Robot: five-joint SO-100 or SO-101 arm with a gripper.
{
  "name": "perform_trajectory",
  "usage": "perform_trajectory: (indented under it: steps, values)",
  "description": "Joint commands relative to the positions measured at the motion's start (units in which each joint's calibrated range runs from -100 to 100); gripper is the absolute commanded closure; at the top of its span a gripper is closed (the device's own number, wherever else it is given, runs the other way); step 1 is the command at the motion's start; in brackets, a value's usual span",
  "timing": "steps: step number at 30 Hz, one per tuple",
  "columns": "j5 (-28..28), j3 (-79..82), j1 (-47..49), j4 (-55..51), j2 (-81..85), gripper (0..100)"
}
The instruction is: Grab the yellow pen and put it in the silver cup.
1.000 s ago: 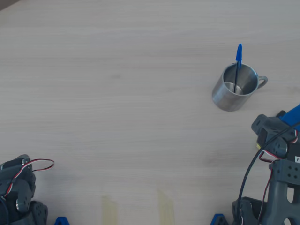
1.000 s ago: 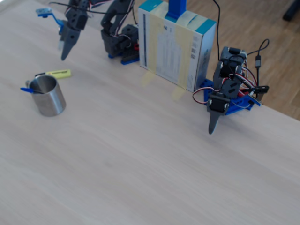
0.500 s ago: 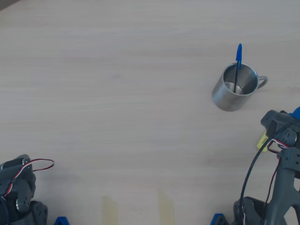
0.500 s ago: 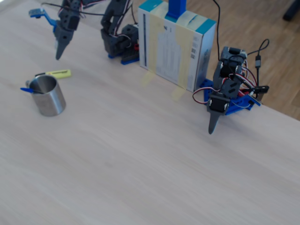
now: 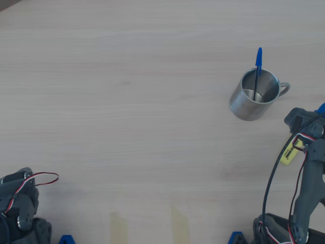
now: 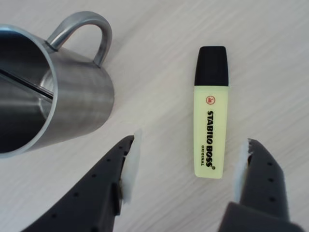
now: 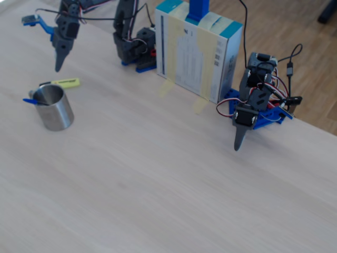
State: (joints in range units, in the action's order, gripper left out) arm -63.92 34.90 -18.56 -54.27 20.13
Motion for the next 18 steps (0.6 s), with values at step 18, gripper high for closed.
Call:
perform_trajectory:
  steps: [18]
  values:
    - [0.15,-11.63,-1.51,0.77,-12.98,69]
